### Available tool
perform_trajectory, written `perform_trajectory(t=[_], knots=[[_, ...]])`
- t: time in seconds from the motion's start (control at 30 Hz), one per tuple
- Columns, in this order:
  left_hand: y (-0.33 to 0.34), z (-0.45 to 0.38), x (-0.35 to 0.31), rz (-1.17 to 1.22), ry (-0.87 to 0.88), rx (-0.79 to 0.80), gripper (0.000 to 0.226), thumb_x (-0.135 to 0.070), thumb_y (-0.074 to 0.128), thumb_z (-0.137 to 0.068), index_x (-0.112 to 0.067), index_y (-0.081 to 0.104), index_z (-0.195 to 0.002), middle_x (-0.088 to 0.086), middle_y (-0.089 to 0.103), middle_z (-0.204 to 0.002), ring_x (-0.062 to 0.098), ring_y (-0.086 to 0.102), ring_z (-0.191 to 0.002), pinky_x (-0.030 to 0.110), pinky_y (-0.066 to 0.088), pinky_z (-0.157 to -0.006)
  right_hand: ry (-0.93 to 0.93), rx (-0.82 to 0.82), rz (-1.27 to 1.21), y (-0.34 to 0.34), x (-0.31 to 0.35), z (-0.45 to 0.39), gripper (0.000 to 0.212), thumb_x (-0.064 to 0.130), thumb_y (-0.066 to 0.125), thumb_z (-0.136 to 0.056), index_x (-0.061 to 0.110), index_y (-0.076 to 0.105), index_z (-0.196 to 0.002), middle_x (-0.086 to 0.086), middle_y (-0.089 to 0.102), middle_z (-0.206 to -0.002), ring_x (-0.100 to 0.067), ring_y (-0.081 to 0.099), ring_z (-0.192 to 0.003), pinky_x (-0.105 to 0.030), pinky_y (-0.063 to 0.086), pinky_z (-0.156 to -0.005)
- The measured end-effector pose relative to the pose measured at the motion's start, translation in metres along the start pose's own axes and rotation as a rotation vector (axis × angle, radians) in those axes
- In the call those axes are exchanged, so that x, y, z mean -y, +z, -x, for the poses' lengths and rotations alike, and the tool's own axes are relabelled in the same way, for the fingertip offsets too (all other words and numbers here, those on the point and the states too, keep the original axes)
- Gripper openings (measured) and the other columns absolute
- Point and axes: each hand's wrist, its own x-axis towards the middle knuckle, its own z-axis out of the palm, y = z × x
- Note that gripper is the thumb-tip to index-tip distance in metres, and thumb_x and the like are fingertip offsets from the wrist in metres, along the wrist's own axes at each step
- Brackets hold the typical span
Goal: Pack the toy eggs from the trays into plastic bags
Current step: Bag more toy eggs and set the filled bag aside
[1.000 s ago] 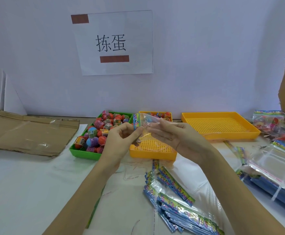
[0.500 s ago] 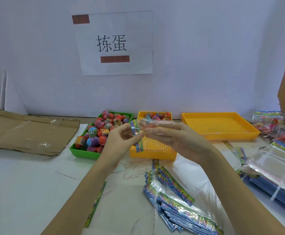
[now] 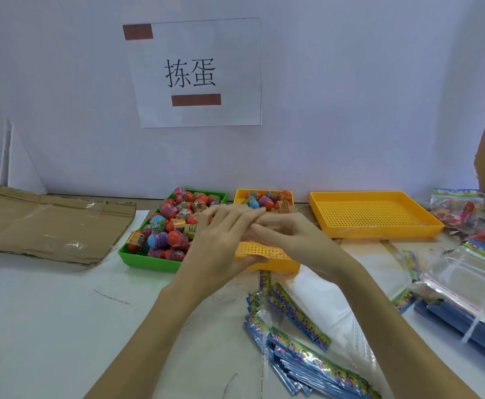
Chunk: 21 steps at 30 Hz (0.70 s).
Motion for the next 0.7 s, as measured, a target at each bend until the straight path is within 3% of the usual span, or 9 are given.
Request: perform_trajectory(t=[0.1,0.2,0.33,0.43,0.5,0.6,0.7], knots=[[-0.002,-0.001,-0.003,0.097,-0.032,-0.086,0.048,-0.019,0.088,-0.082,-0.006,0.071,-0.125,0.005,0.075,-0.108,0.022,0.064,-0.099,0.036,0.050,-0.090,-0.068,0.020,0.164,0.004,0.005,0.001,0.026,0.027,0.058,-0.107,0.014,0.078,-0.117,0.004,0.079,-0.110,-0.011,0.072,-0.109,-0.032,0.056,-0.099],[-0.009,-0.002,0.002,0.191,-0.103,-0.112,0.029,-0.007,0.086,-0.082,-0.003,0.073,-0.107,0.006,0.071,-0.095,0.022,0.064,-0.088,0.029,0.052,-0.078,-0.145,-0.098,0.170,0.004,0.009,0.000,0.027,0.026,0.057,-0.107,0.014,0.080,-0.113,0.004,0.080,-0.102,-0.016,0.075,-0.099,-0.043,0.058,-0.094],[-0.014,-0.007,-0.001,0.311,-0.201,-0.155,0.020,-0.010,0.088,-0.081,-0.007,0.074,-0.096,-0.004,0.067,-0.087,-0.001,0.058,-0.077,0.007,0.044,-0.074,-0.297,-0.295,0.135,0.004,0.011,-0.001,0.033,0.021,0.054,-0.107,0.006,0.082,-0.098,0.001,0.081,-0.092,-0.013,0.077,-0.093,-0.027,0.053,-0.102],[-0.014,-0.005,0.005,0.323,-0.220,-0.130,0.017,-0.019,0.086,-0.084,-0.010,0.074,-0.090,-0.005,0.066,-0.080,0.007,0.061,-0.073,0.014,0.048,-0.068,-0.347,-0.407,0.053,0.005,0.013,0.001,0.037,0.022,0.052,-0.108,0.000,0.079,-0.097,-0.009,0.080,-0.089,-0.022,0.079,-0.086,-0.044,0.064,-0.080],[-0.013,-0.002,0.015,0.349,-0.306,-0.115,0.016,-0.020,0.086,-0.084,-0.011,0.075,-0.088,-0.002,0.071,-0.080,0.013,0.066,-0.073,0.028,0.055,-0.068,-0.376,-0.453,-0.031,0.001,0.016,0.002,0.039,0.022,0.050,-0.109,-0.002,0.077,-0.097,-0.012,0.079,-0.087,-0.026,0.079,-0.082,-0.044,0.065,-0.072],[-0.015,0.000,0.028,0.501,-0.565,-0.163,0.016,-0.027,0.089,-0.081,-0.020,0.076,-0.087,-0.007,0.075,-0.076,0.009,0.071,-0.074,0.020,0.056,-0.069,-0.344,-0.518,-0.024,-0.003,0.013,0.000,0.036,0.021,0.047,-0.111,0.003,0.076,-0.099,-0.010,0.079,-0.082,-0.027,0.078,-0.075,-0.044,0.064,-0.063],[-0.013,0.000,0.030,0.582,-0.650,-0.165,0.017,-0.029,0.089,-0.081,-0.026,0.074,-0.088,-0.011,0.076,-0.073,0.004,0.073,-0.071,0.018,0.057,-0.070,-0.231,-0.595,0.145,0.002,-0.004,-0.005,0.023,0.017,0.052,-0.109,0.009,0.073,-0.108,-0.003,0.077,-0.082,-0.018,0.075,-0.073,-0.044,0.063,-0.060]])
